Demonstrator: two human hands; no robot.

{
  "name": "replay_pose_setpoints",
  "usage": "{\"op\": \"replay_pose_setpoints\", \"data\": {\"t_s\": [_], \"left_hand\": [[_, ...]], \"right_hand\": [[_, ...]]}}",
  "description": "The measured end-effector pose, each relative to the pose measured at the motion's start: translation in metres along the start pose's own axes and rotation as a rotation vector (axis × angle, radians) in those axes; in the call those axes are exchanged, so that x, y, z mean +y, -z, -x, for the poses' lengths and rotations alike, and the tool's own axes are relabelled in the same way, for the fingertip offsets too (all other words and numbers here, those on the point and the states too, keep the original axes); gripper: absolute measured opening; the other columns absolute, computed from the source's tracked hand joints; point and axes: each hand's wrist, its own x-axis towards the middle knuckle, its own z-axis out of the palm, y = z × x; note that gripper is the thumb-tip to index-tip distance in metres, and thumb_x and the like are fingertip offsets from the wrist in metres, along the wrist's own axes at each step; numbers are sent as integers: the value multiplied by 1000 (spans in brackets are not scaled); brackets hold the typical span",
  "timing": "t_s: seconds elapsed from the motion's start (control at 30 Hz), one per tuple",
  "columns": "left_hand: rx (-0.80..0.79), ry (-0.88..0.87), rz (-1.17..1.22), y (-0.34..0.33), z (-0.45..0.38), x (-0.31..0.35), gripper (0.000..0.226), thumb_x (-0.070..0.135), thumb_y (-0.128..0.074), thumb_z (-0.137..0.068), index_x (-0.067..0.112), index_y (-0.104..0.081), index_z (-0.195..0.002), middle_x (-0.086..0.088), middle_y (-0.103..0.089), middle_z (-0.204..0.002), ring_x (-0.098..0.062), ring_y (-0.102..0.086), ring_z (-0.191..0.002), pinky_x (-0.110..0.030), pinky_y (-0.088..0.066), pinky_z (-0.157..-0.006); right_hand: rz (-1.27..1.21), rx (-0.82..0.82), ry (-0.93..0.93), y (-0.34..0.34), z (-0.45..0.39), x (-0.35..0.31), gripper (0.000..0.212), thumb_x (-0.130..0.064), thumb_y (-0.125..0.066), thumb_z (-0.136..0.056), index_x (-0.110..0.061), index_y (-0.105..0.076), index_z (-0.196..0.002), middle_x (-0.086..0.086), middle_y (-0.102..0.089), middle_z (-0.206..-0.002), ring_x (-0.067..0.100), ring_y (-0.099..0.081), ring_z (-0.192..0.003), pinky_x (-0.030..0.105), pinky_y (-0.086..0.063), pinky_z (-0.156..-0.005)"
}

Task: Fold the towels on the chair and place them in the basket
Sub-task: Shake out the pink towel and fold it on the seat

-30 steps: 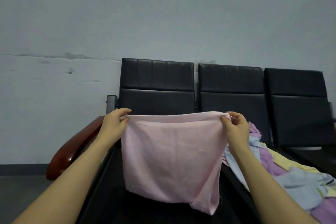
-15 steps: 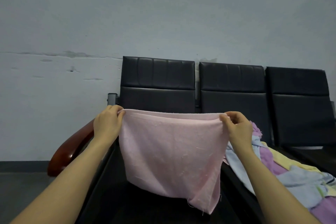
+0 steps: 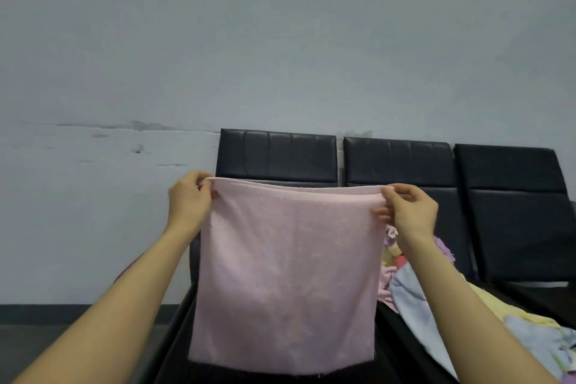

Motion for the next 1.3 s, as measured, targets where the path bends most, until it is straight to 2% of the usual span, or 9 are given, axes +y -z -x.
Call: {"op": "replay_pose_setpoints", "data": {"t_s": [0.1, 0.3, 0.57, 0.63, 0.73, 0.87, 0.97, 1.1, 1.3], "left_hand": [[-24, -7, -16, 4, 4, -4, 21, 5, -50, -94, 3, -67, -105, -14, -68, -102, -31, -62, -97, -34, -47, -87], [-43, 47, -42, 0, 19, -27, 19, 8, -51, -95, 4, -66, -105, -15, -69, -97, -32, -63, -91, -38, -49, -86], [-83, 124, -66, -19, 43, -63, 12, 13, -50, -97, 10, -61, -101, -10, -65, -96, -27, -64, -85, -36, -52, -74], [-86, 150, -64, -28, 47, -72, 13, 13, -50, -97, 10, -61, -102, -10, -66, -95, -26, -65, -81, -31, -49, -69], [-88, 191, -55, -43, 45, -84, 15, 13, -51, -96, 8, -62, -103, -12, -67, -95, -28, -65, -86, -34, -49, -73], [-118, 162, -114, -70, 27, -85, 15, 12, -50, -97, 5, -61, -103, -6, -61, -95, -19, -55, -87, -31, -42, -74], [-120, 139, -113, -89, 4, -85, 14, 14, -49, -98, 6, -59, -104, -8, -61, -98, -19, -54, -88, -31, -42, -74], [-68, 125, -63, -108, -24, -72, 13, 14, -45, -100, 6, -54, -105, -5, -55, -97, -18, -51, -88, -29, -39, -74], [66, 121, 90, -107, -32, -43, 10, 15, -39, -102, 8, -46, -104, -6, -53, -95, -18, -50, -85, -27, -35, -69]], "right_hand": [[-103, -51, -43, 1, 5, 6, 10, -8, -64, -91, -7, -66, -101, 10, -67, -94, 22, -69, -81, 20, -58, -63], [-22, -149, -67, 10, 18, 35, 24, -2, -62, -89, -6, -66, -113, 4, -68, -100, 15, -63, -92, 19, -53, -71], [65, -106, -66, 9, 16, 75, 15, 3, -49, -95, -3, -63, -97, 8, -67, -74, 9, -66, -52, 17, -56, -55], [91, -108, -101, 6, 11, 89, 16, 4, -46, -95, -3, -61, -96, 8, -65, -77, 11, -66, -53, 19, -55, -52], [139, -87, -130, -4, 0, 109, 15, 3, -44, -96, -4, -58, -98, 5, -62, -82, 14, -63, -63, 19, -53, -50], [282, -21, -55, -20, -22, 133, 12, -6, -46, -96, -13, -56, -100, 5, -59, -90, 20, -56, -81, 28, -47, -69], [321, -32, -42, -32, -40, 144, 11, -10, -44, -97, -16, -51, -102, 8, -58, -94, 21, -53, -82, 31, -43, -69], [222, -11, 25, -49, -62, 134, 12, -8, -40, -99, -15, -49, -105, 0, -55, -93, 10, -52, -79, 21, -45, -72], [98, 39, 70, -67, -71, 117, 12, -13, -42, -101, -19, -46, -109, -8, -55, -93, 8, -52, -84, 30, -47, -79]]}}
